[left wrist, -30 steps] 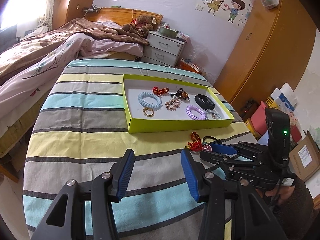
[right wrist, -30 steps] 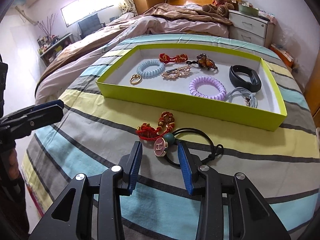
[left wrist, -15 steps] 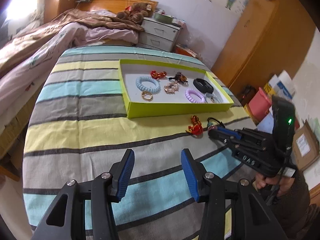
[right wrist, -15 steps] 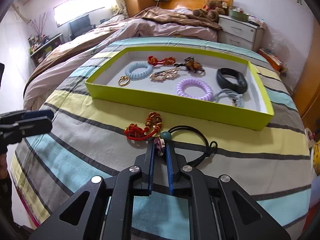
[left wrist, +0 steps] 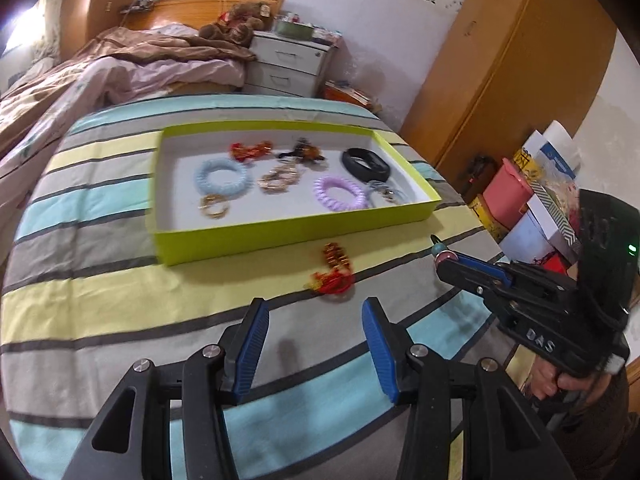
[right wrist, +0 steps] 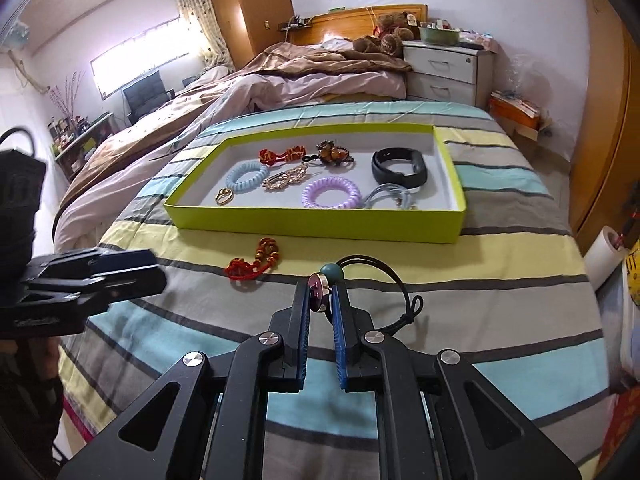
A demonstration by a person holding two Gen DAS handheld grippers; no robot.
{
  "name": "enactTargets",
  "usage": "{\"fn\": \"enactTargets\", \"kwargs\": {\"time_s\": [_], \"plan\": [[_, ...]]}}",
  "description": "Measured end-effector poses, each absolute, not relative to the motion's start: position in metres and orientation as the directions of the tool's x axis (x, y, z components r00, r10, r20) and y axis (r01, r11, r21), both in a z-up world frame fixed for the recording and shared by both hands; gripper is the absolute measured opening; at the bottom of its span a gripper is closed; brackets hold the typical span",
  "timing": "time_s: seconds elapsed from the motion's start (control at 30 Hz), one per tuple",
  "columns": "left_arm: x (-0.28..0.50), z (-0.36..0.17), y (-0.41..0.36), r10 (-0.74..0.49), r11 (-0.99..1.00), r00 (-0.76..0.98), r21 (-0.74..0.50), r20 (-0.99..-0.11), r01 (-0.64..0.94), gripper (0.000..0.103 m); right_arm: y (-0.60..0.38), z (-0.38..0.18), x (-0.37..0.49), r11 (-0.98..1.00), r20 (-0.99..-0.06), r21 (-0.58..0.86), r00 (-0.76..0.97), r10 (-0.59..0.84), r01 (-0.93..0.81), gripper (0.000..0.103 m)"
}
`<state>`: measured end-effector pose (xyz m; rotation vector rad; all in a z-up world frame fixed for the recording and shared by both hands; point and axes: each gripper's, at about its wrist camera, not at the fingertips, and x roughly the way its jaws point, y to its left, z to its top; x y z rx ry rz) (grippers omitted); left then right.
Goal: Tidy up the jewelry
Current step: 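Close the left gripper on the red beaded keychain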
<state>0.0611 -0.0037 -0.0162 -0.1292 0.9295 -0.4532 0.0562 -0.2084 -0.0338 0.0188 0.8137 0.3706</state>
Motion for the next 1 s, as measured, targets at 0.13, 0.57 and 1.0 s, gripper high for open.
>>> {"fn": "enactTargets", "kwargs": {"time_s": [0.13,0.57,1.0], "plan": [[0.069,-0.020,-0.027,-0.393,0.911,0.516,-0.246,-0.762,0.331,0.048,-0.222,-0.029,0.054,0.932,-0.691,0.176,0.634,0.346,-0.317,0.011],[0.099,-0.040,-0.069,-0.225,0.957,0.518,-0.087,-0.826,0.277,0.051,-0.241,-0.027,0.059,0.910,-0.665,0.203,0.631,0.400,-0.363,0.011],[0.099,-0.041,-0.072,-0.191,0.967,0.543,-0.063,-0.818,0.245,0.046,-0.245,-0.031,0.067,0.900,-0.663,0.201,0.623,0.416,-0.387,0.011]]}}
